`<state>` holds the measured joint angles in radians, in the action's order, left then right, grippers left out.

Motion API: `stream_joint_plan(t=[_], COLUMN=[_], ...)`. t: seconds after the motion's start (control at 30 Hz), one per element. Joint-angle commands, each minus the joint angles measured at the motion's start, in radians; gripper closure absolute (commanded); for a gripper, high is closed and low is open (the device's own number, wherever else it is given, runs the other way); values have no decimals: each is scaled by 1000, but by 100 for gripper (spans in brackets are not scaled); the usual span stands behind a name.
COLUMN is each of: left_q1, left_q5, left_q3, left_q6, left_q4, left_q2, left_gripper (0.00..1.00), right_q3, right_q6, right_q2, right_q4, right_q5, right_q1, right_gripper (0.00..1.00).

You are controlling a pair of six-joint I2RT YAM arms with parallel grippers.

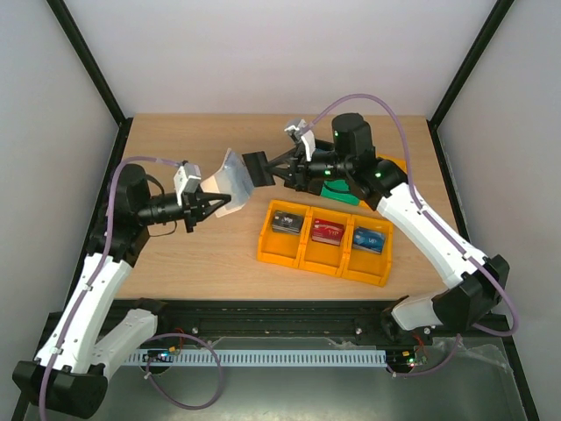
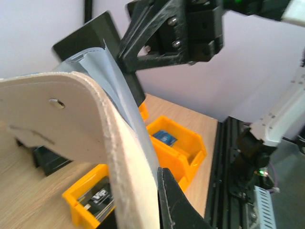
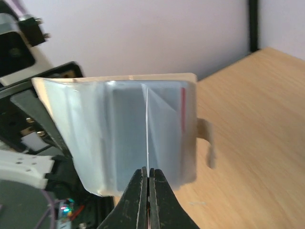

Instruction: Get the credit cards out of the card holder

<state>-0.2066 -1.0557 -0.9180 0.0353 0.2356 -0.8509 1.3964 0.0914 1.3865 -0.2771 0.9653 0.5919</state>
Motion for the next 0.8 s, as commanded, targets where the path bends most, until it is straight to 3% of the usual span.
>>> stream_joint_plan(t=[0.0,0.2,0.43,0.77], left_q1=[21,81,158,203], left_q5=[138,242,343,370], left_q3=[47,105,146,162], left_q6=[-59,-209,-333,-336], left_q4=[-63,-169,-215,-209], left_q2=[29,52,60,84], left_gripper=[98,98,98,98], right_q3=[106,119,95,41], right_q6=[-88,-140,-225,-346], right_q2=[-25,-5,201,369], right_q4=[-180,-333,-469,-487], right_q5=[-268,-682,-1112,-1331], right_q1=[-10,59,241,355], right_gripper=[98,98,98,99])
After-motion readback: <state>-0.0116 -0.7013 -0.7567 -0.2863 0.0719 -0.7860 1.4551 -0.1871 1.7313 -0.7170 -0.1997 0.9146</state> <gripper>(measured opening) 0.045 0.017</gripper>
